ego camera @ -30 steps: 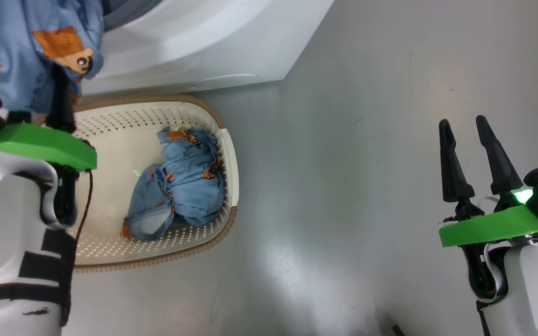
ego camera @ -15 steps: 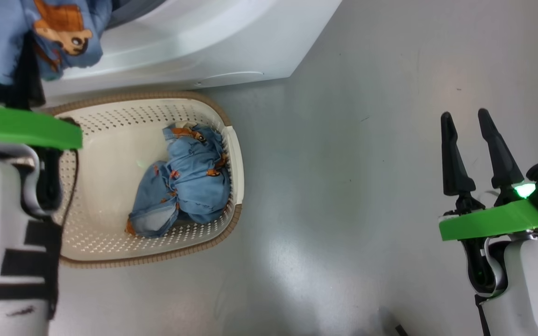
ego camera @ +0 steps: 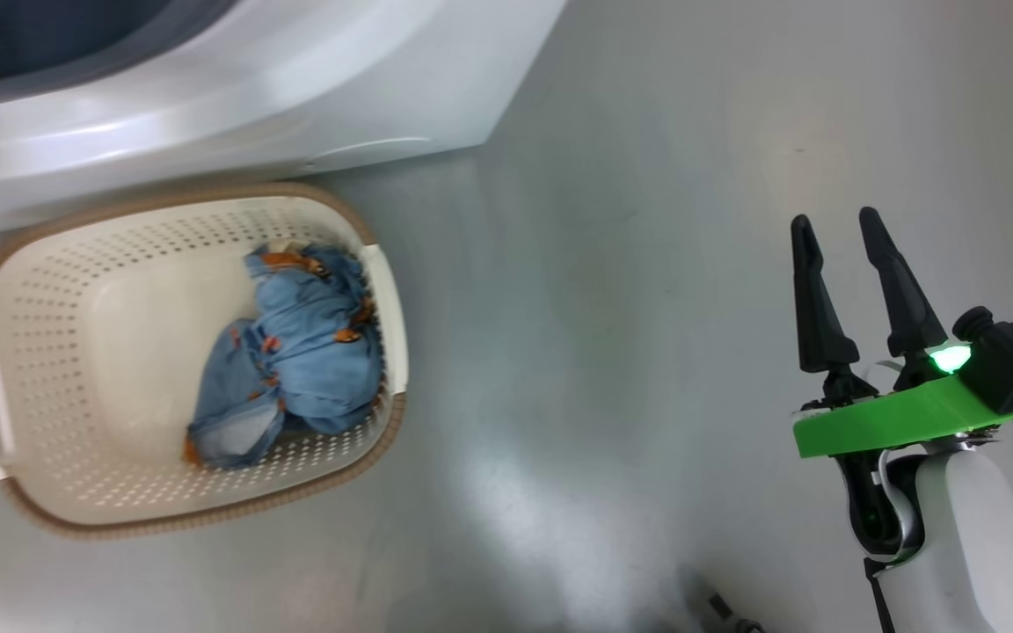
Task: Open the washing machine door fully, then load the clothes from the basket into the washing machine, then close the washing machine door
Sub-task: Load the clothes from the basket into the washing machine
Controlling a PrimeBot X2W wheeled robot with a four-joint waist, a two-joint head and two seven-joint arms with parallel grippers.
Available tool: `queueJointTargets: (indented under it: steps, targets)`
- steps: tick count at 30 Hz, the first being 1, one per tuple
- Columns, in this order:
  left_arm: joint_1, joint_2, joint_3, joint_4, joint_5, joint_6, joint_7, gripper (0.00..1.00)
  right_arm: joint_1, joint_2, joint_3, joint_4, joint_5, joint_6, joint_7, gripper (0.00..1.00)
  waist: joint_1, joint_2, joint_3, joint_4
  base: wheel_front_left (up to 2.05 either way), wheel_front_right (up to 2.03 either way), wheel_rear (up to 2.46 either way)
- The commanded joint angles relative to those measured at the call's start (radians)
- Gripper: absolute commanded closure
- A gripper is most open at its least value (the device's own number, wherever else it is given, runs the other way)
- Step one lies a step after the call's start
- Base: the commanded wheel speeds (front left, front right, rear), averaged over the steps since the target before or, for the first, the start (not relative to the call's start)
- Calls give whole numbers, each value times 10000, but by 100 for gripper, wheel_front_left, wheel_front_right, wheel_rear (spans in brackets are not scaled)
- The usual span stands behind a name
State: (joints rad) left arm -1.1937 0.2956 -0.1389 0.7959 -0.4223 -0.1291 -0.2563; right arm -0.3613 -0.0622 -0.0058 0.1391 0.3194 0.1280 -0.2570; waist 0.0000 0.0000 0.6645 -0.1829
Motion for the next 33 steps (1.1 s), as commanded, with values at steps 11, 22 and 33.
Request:
queueJointTargets:
  steps: [11,22,33]
  targets:
    - [-1125,874,-118,-264,856,-15,-55,100,-149,115,499,-114,315,27,-48,0,0,0,273,-676,0,0,0]
    - [-1772,808,-809,2144,311,-15,-55,0,-68,118,558,-50,463,27,-48,0,0,0,162,-562,0,0,0]
    - [-1137,595,-1038,2271,-406,-15,-55,0,4,119,359,-73,275,27,-48,0,0,0,-134,-172,0,0,0]
